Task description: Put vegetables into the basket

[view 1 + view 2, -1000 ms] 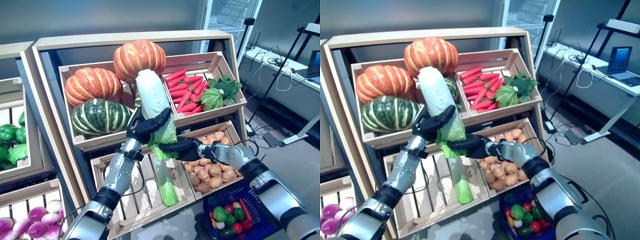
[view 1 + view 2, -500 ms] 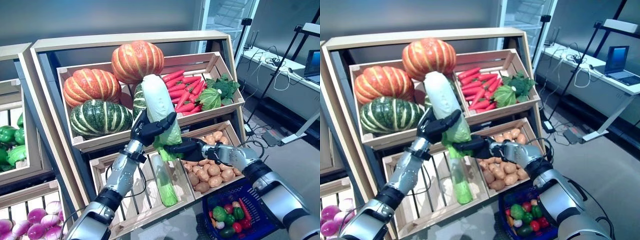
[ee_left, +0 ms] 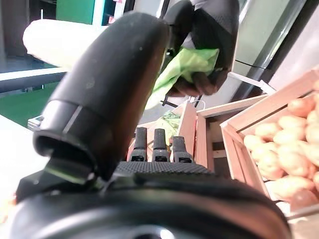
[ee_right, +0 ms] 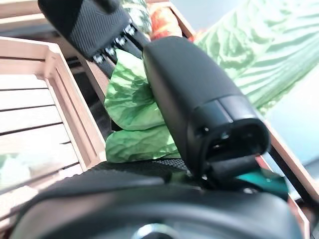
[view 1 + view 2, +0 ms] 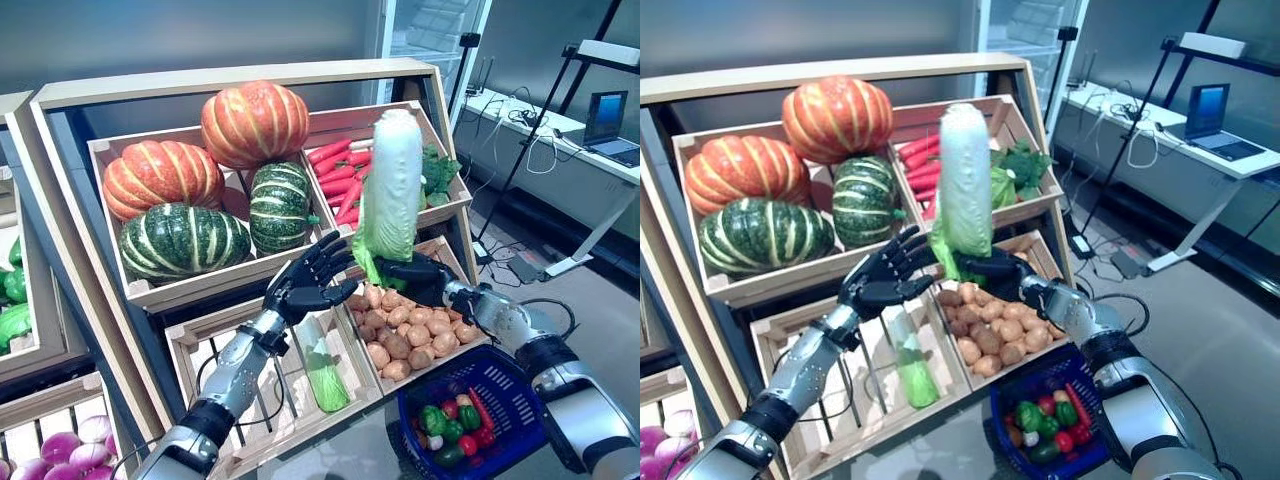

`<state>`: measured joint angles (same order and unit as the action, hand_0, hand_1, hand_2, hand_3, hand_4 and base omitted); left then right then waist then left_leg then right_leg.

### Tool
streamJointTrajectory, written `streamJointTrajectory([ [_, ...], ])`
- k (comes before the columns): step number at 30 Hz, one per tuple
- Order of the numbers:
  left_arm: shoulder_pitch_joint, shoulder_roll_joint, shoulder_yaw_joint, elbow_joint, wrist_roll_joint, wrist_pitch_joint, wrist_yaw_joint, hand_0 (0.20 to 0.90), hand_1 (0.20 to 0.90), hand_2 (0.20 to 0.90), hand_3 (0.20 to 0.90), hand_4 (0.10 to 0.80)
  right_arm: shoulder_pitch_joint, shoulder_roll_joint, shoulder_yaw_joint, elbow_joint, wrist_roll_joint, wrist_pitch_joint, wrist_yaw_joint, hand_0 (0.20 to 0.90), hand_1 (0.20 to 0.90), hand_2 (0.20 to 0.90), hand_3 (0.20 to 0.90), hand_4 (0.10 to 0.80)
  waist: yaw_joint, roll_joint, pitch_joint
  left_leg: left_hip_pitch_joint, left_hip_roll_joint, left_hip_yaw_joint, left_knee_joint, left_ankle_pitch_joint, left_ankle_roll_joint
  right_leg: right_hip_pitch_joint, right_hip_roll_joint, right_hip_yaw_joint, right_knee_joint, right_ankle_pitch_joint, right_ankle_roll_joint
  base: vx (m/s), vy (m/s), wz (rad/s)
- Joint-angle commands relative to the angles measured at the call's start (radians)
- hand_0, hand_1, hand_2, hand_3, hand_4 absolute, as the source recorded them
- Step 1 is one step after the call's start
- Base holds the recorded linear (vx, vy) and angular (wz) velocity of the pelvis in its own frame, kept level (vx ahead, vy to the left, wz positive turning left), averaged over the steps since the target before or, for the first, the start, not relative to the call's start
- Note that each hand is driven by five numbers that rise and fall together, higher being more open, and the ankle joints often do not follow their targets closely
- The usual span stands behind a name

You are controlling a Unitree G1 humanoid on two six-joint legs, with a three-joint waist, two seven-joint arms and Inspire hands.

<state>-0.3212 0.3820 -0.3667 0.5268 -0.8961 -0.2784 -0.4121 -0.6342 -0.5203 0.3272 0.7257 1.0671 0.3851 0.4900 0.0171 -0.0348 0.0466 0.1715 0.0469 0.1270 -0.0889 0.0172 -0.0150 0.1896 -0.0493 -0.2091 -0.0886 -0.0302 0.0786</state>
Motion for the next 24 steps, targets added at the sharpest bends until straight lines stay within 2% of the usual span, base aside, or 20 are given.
streamJointTrajectory([
  [1,-0.117,0.026,0.04,0.036,0.008,-0.073,-0.022,0.9,0.9,0.9,0.9,0.8,-0.052,-0.032,-0.106,0.044,0.066,-0.136,0.03,0.3,0.3,0.3,0.3,0.4,0.007,-0.012,-0.07,0.016,-0.033,0.028,0.002,-0.151,0.03,-0.022,0.018,0.0,0.001,-0.033,-0.025,-0.015,0.004,-0.17],
  [7,-0.083,0.048,0.085,0.04,0.026,-0.079,-0.025,0.9,0.9,0.9,0.9,0.8,0.037,-0.072,-0.179,0.024,0.069,-0.161,0.02,0.3,0.3,0.3,0.3,0.4,-0.008,-0.011,-0.065,0.018,-0.031,0.045,0.002,-0.153,0.031,-0.025,0.022,0.012,0.001,-0.031,-0.021,-0.005,0.002,-0.05],
  [11,-0.04,0.07,0.127,0.038,0.071,-0.091,0.014,0.9,0.9,0.9,0.9,0.8,0.122,-0.089,-0.253,0.006,0.067,-0.206,-0.056,0.3,0.3,0.3,0.3,0.4,-0.02,-0.009,-0.058,0.021,-0.029,0.065,0.002,-0.153,0.032,-0.03,0.024,0.025,0.001,-0.028,-0.019,0.0,-0.001,-0.1],
  [20,0.045,0.078,0.227,0.054,0.113,-0.103,0.066,0.9,0.9,0.9,0.9,0.8,0.323,-0.05,-0.426,0.021,0.051,-0.299,-0.143,0.3,0.3,0.3,0.3,0.4,-0.053,0.002,-0.021,0.031,-0.026,0.116,0.002,-0.148,0.043,-0.035,0.017,0.049,0.001,-0.012,-0.016,0.01,-0.001,-0.15],
  [22,0.054,0.084,0.238,0.051,0.104,-0.102,0.069,0.9,0.9,0.9,0.9,0.8,0.346,-0.044,-0.442,0.023,0.069,-0.324,-0.161,0.3,0.3,0.3,0.3,0.4,-0.057,0.003,0.0,0.012,-0.024,0.128,0.036,-0.157,0.046,-0.049,0.012,0.053,0.01,-0.01,-0.016,-0.098,-0.032,-0.16],
  [24,0.033,0.095,0.243,0.058,0.086,-0.114,0.078,0.9,0.9,0.9,0.9,0.8,0.335,-0.043,-0.453,0.056,0.1,-0.368,-0.177,0.3,0.3,0.3,0.3,0.4,-0.059,0.001,0.045,-0.049,-0.014,0.139,0.139,-0.189,0.051,-0.099,0.001,0.058,0.072,-0.025,-0.021,-0.191,-0.054,-0.25],
])
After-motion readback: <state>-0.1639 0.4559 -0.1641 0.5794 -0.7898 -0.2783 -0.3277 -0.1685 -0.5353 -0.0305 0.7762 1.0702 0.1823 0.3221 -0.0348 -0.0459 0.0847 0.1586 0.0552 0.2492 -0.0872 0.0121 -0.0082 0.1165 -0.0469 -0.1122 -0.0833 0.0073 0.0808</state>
